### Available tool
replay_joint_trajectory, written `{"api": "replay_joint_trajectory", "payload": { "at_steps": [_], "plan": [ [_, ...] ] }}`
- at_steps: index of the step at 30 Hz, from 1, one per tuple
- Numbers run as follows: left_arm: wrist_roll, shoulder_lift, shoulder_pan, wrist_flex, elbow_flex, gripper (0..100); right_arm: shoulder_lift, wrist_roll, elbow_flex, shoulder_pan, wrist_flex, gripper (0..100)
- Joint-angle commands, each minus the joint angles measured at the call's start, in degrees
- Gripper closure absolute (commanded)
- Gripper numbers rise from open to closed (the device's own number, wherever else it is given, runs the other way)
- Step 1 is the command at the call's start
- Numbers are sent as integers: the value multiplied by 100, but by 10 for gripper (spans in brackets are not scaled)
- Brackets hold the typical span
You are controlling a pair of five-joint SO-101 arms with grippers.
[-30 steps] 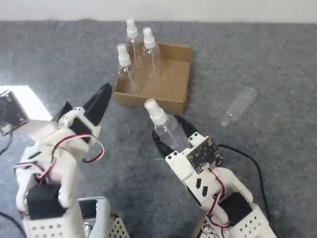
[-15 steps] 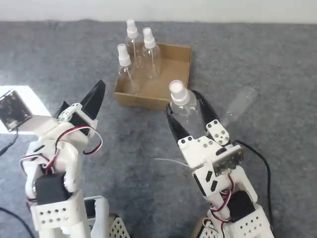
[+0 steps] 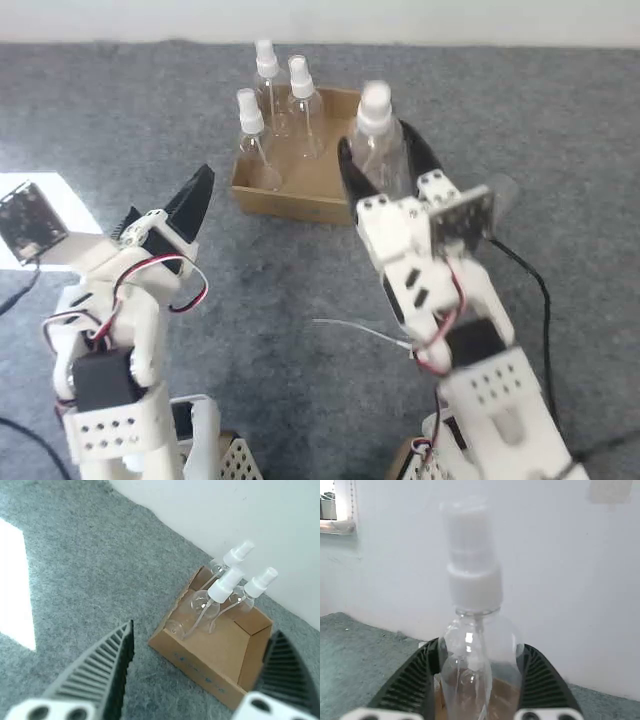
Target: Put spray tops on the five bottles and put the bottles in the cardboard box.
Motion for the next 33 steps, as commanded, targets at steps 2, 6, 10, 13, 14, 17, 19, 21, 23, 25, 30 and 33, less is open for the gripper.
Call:
{"api": "replay_joint_trajectory", "payload": {
  "at_steps": [2,6,10,13,14,17,19,21,23,25,30,33],
  "plan": [
    [53,-70,-44,-158,-48,617,1525,-123,-642,127,-1209,989],
    [44,-70,-44,-158,-48,617,2492,-114,-809,127,-2237,989],
    [44,-70,-44,-158,-48,617,3451,-123,-1178,163,-2774,989],
    [44,-70,-44,-149,-48,617,4145,-132,-1556,277,-3037,989],
    [44,-70,-44,-149,-48,617,4382,-132,-1679,356,-3143,989],
    [44,-70,-44,-149,-48,617,5103,-141,-2040,462,-3547,989],
    [44,-70,-44,-149,-48,617,5560,-141,-2215,470,-3811,989],
    [35,-70,-44,-149,-48,617,5956,-141,-2330,470,-4048,989],
    [35,-70,-44,-149,-48,617,6281,-141,-2400,453,-4295,989],
    [26,-70,-44,-149,-48,617,6554,-141,-2479,453,-4558,989],
    [26,-70,-44,-149,-40,617,7213,-141,-2901,541,-4813,989],
    [18,-70,-44,-149,-40,617,7653,-316,-3305,637,-4813,989]
  ]
}}
